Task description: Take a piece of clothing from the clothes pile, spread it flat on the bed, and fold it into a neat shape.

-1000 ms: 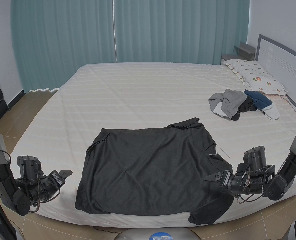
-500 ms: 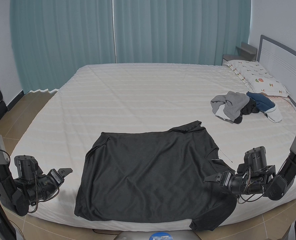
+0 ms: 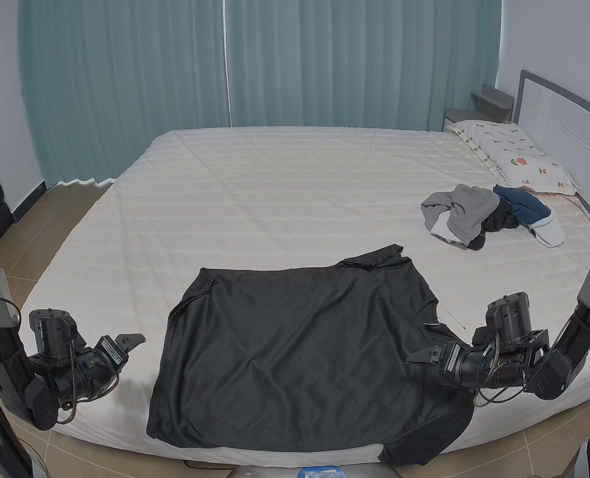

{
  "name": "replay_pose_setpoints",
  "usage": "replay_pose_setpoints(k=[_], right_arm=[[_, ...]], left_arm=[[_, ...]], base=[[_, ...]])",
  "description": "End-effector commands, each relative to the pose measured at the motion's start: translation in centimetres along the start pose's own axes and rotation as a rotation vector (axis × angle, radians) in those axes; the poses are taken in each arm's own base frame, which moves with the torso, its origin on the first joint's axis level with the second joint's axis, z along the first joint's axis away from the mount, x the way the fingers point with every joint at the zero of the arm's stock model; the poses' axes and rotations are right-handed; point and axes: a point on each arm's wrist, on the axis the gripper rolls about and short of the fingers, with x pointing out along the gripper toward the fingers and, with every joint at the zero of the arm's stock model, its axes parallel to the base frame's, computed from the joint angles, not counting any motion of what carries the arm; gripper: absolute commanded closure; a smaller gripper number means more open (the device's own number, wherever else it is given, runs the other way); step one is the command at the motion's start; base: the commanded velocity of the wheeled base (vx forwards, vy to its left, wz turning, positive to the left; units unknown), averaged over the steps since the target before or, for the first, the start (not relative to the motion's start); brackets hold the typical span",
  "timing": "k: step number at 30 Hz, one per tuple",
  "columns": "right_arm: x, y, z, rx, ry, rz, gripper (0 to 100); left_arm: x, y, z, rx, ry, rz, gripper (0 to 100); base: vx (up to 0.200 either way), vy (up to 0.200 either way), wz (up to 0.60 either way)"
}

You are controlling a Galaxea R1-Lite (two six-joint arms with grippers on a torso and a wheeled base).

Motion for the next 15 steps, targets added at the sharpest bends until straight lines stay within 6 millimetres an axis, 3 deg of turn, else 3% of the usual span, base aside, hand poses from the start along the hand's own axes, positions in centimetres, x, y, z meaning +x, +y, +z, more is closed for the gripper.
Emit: replay_pose_setpoints(k=[1,15], right_arm=[[0.06,-0.04,-0.02,0.001,0.001,-0.003,0],[0.09,-0.07,-0.03,0.001,0.002,-0.004,0]], left_arm=[[0.06,-0.03,0.01,-0.001,0.000,-0.001,0],[0.03,-0.03,0.05,-0.005,-0.001,-0.002,0]], base=[[0.000,0.000,0.00],[0.000,0.000,0.00]])
